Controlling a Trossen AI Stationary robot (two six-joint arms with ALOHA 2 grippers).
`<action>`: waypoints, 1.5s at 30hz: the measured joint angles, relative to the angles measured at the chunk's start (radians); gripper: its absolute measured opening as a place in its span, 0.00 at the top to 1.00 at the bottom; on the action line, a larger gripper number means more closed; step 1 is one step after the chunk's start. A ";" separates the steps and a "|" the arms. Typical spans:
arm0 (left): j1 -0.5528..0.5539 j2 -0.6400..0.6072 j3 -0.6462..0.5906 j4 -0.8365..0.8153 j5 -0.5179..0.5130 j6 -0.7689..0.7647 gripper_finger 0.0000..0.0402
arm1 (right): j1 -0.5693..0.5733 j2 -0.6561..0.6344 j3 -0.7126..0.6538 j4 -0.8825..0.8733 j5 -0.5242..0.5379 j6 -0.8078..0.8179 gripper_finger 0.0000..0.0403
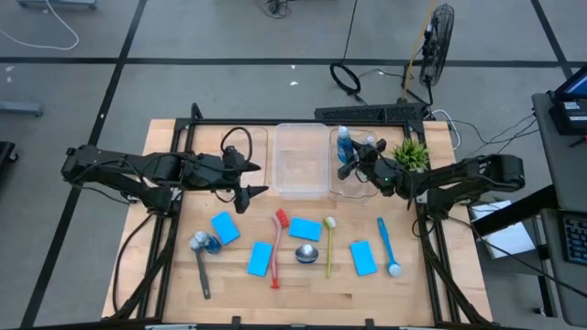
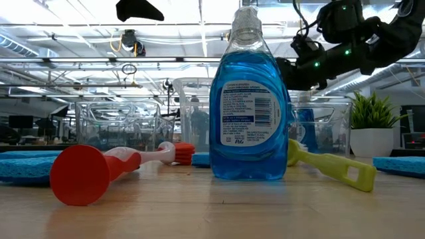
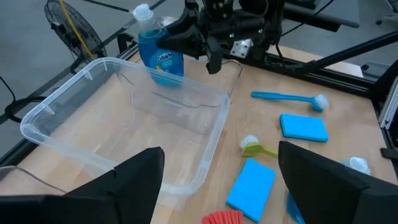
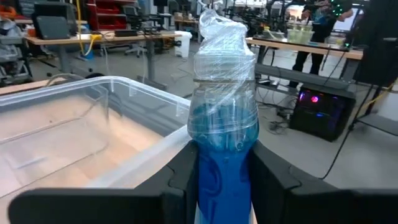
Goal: Pick & Place Kitchen Sink Supplies
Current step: Put the dishwashing liquid into the right transparent bin
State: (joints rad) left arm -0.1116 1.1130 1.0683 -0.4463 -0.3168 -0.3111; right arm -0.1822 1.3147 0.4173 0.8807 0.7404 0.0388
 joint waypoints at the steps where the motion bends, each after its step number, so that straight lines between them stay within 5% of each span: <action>1: 0.000 0.000 0.000 0.000 0.000 0.000 0.20 | 0.000 0.007 0.000 0.007 0.001 -0.003 0.76; 22: 0.000 -0.001 0.000 0.001 0.036 -0.012 0.22 | -0.016 0.204 0.000 0.152 0.099 0.030 0.71; 45: 0.000 -0.001 0.000 0.001 0.038 -0.011 0.24 | -0.061 0.205 0.000 0.114 0.092 0.091 0.63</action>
State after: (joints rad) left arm -0.1116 1.1122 1.0683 -0.4458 -0.2788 -0.3223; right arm -0.2435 1.5200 0.4175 0.9947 0.8320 0.1301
